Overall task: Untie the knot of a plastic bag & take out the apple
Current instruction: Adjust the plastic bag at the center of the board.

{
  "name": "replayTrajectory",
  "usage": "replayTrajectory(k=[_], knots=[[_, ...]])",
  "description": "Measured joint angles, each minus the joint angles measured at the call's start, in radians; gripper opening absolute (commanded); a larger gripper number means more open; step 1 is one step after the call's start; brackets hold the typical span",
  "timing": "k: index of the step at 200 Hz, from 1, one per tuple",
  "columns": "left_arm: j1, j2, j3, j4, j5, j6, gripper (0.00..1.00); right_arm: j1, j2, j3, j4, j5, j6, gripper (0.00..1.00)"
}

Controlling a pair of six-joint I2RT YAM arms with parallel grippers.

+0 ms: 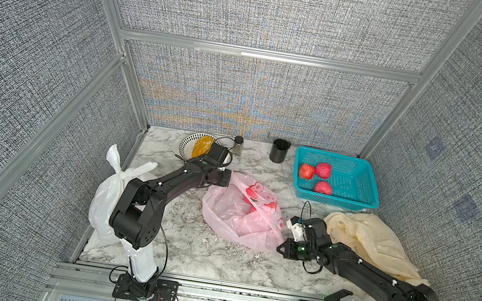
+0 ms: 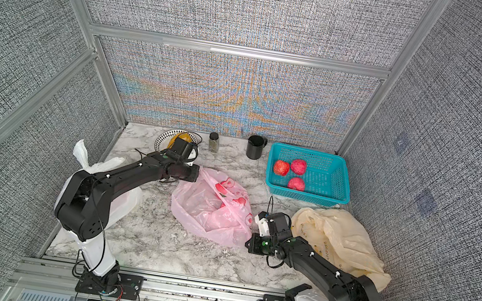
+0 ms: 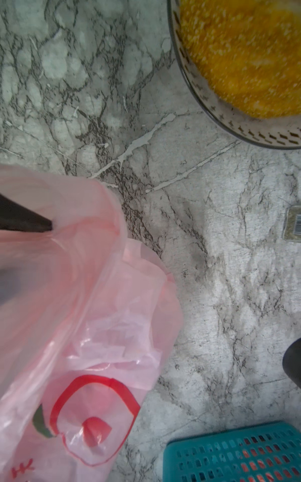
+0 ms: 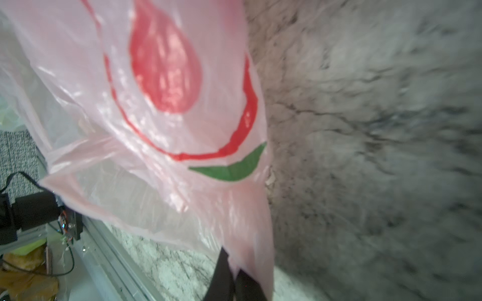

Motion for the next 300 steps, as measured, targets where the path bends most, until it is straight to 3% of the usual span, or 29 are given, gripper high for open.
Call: replayTrajectory(k=[15, 27, 65, 95, 163, 222, 300], knots=[[-0.005, -0.011, -0.014, 0.010, 0.019, -0.022, 0.26, 0.008, -0.008, 0.035, -0.028, 0.019, 0.006, 0.27], [-0.019, -0.025, -0.020, 0.012, 0.022, -0.025, 0.26, 0.028, -0.014, 0.087, -0.059, 0.040, -0.005, 0.41], [-0.052, -0.060, -0.031, 0.047, 0.037, -0.043, 0.26, 0.072, -0.048, 0.287, -0.138, 0.092, -0.058, 0.60], [-0.064, -0.064, -0.049, 0.057, 0.034, -0.052, 0.26, 0.130, -0.003, 0.478, -0.206, 0.155, -0.121, 0.61], [-0.069, -0.093, -0.055, 0.059, 0.033, -0.066, 0.26, 0.186, 0.310, 0.773, -0.222, 0.228, -0.270, 0.61], [-0.071, -0.093, -0.068, 0.069, 0.033, -0.070, 0.27, 0.184, 0.515, 0.802, -0.146, 0.246, -0.294, 0.61], [-0.071, -0.078, -0.084, 0.101, 0.033, -0.077, 0.27, 0.186, 0.475, 0.658, -0.130, 0.279, -0.275, 0.61]])
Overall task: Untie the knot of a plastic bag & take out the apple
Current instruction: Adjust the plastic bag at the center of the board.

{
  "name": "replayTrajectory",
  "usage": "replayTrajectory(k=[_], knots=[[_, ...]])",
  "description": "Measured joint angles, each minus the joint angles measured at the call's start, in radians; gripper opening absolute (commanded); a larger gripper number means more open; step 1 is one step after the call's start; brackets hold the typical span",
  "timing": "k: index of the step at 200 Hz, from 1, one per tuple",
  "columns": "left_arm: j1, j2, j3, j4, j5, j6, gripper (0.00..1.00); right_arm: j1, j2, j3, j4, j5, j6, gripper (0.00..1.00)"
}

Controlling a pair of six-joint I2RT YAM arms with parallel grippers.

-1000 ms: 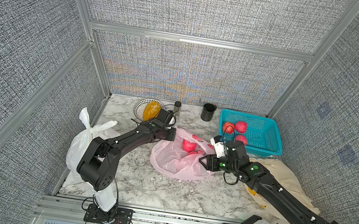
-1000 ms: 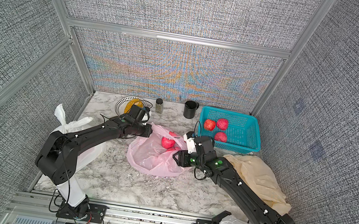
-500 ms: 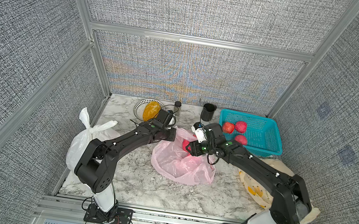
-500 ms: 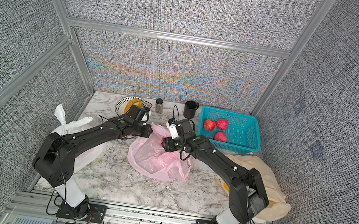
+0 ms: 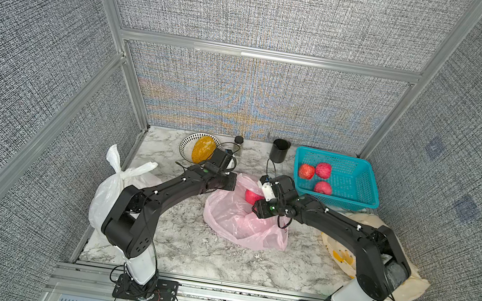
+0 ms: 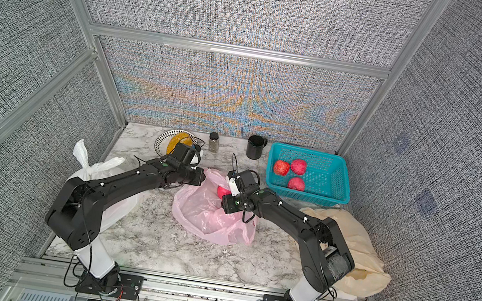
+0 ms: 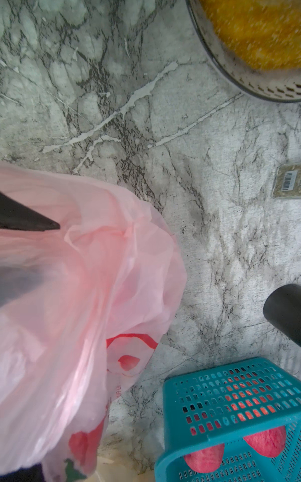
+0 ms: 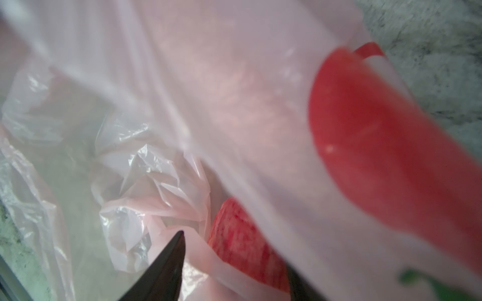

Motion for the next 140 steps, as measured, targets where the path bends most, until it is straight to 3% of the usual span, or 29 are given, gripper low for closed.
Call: replayTrajectory(k=[88, 140], knots=[[0.000, 0.024, 0.000, 0.004, -0.020, -0.014, 0.27, 0.012, -0.092, -0.183, 0.082, -0.036, 0.010, 0.56], [0.000, 0.043, -0.012, 0.008, -0.040, -0.020, 0.27, 0.036, -0.163, -0.275, 0.120, -0.064, 0.025, 0.66]])
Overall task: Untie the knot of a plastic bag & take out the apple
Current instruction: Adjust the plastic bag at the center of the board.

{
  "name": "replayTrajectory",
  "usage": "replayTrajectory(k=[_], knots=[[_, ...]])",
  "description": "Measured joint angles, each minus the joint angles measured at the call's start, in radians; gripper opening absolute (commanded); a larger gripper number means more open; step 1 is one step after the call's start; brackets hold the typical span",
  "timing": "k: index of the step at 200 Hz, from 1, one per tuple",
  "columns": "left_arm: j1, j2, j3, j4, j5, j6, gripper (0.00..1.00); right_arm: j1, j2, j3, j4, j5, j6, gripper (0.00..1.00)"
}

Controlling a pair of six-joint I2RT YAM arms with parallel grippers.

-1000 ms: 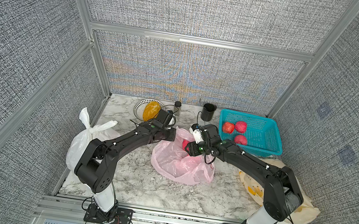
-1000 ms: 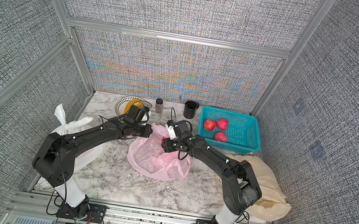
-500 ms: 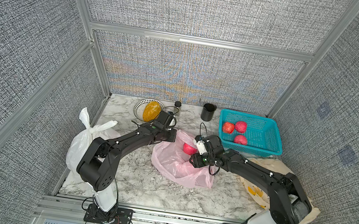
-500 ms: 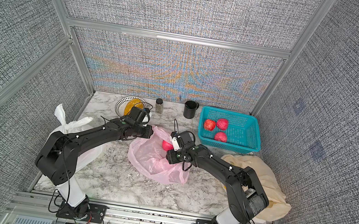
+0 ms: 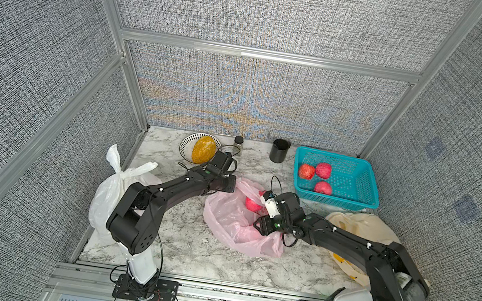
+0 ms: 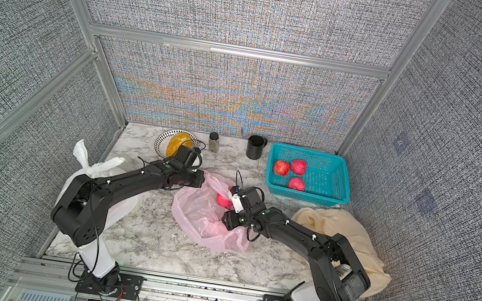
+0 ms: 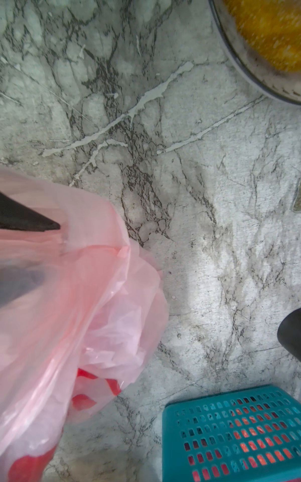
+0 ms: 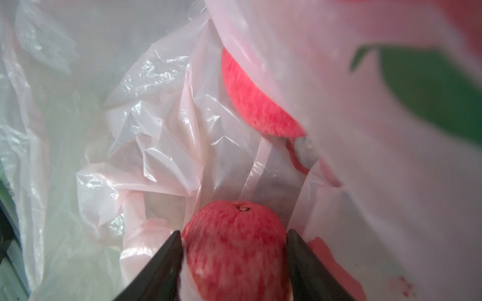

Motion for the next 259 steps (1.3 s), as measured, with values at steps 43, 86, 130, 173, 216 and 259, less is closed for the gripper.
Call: replayTrajectory(k=[43, 86, 130, 173, 216, 259], knots=[[0.000, 0.003, -0.009, 0.013, -0.010, -0.001, 0.27, 0.031, -0.086, -0.051, -0.053, -0.017, 0.016, 0.70], [0.000, 0.003, -0.015, 0.023, -0.015, -0.002, 0.27, 0.060, -0.122, -0.098, -0.047, -0.027, 0.053, 0.70], [0.000, -0.002, -0.039, 0.026, -0.042, -0.013, 0.27, 0.075, -0.143, -0.146, 0.004, -0.027, 0.114, 0.70], [0.018, -0.037, -0.070, 0.029, -0.068, -0.023, 0.27, 0.082, -0.126, -0.147, 0.037, -0.003, 0.136, 0.70], [0.021, -0.143, -0.146, 0.050, -0.145, -0.051, 0.28, 0.058, -0.088, -0.040, -0.002, 0.095, 0.106, 0.70], [0.028, -0.274, -0.237, 0.059, -0.256, -0.104, 0.28, 0.013, 0.052, 0.179, 0.039, 0.108, -0.026, 0.70]])
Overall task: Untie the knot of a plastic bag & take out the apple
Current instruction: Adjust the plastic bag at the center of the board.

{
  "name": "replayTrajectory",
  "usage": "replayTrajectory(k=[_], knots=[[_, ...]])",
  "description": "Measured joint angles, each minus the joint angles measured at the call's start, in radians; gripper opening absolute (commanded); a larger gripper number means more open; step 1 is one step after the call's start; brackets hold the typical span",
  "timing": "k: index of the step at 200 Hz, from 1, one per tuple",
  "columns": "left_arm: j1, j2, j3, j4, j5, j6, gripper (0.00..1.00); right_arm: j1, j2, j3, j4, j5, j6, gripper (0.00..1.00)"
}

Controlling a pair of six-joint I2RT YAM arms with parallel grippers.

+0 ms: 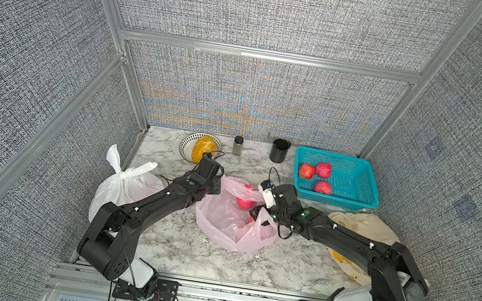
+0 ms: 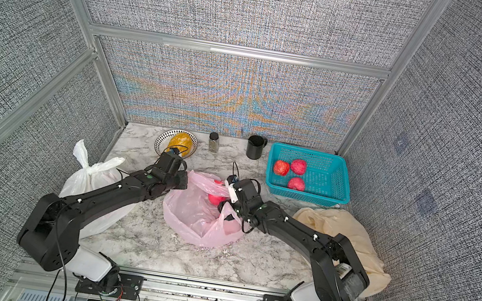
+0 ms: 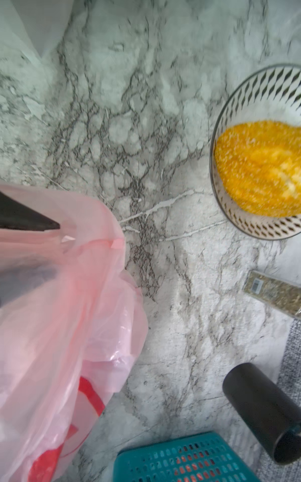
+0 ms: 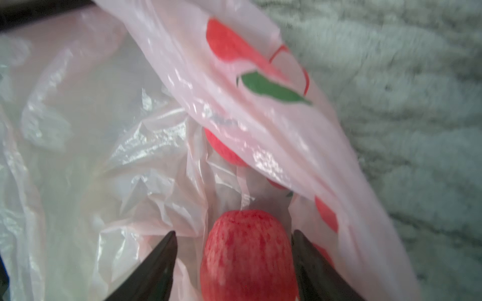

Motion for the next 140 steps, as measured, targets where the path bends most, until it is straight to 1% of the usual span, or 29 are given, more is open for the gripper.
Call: replayTrajectory(k=[26, 47, 71, 87, 102, 126, 140], knots=[[0.001, -0.055, -0.035, 0.000, -0.035, -0.028, 0.27, -0.029, 0.031, 0.122, 0.001, -0.036, -0.065, 0.70], [0.000, -0.064, -0.047, 0.001, -0.036, -0.035, 0.28, -0.024, 0.052, 0.214, -0.004, -0.095, -0.102, 0.70], [0.000, -0.064, -0.061, 0.000, -0.034, -0.047, 0.28, 0.004, 0.064, 0.245, -0.062, -0.150, -0.127, 0.67], [0.000, -0.064, -0.061, 0.002, -0.034, -0.047, 0.28, 0.027, 0.051, 0.213, -0.113, -0.178, -0.129, 0.64], [0.000, -0.064, -0.059, 0.002, -0.034, -0.047, 0.28, 0.035, 0.018, 0.148, -0.161, -0.203, -0.125, 0.60], [0.000, -0.063, -0.056, 0.011, -0.034, -0.047, 0.28, 0.037, -0.078, -0.002, -0.220, -0.211, -0.077, 0.55], [0.000, -0.059, -0.056, 0.011, -0.034, -0.047, 0.28, 0.040, -0.139, -0.091, -0.228, -0.218, -0.044, 0.54]])
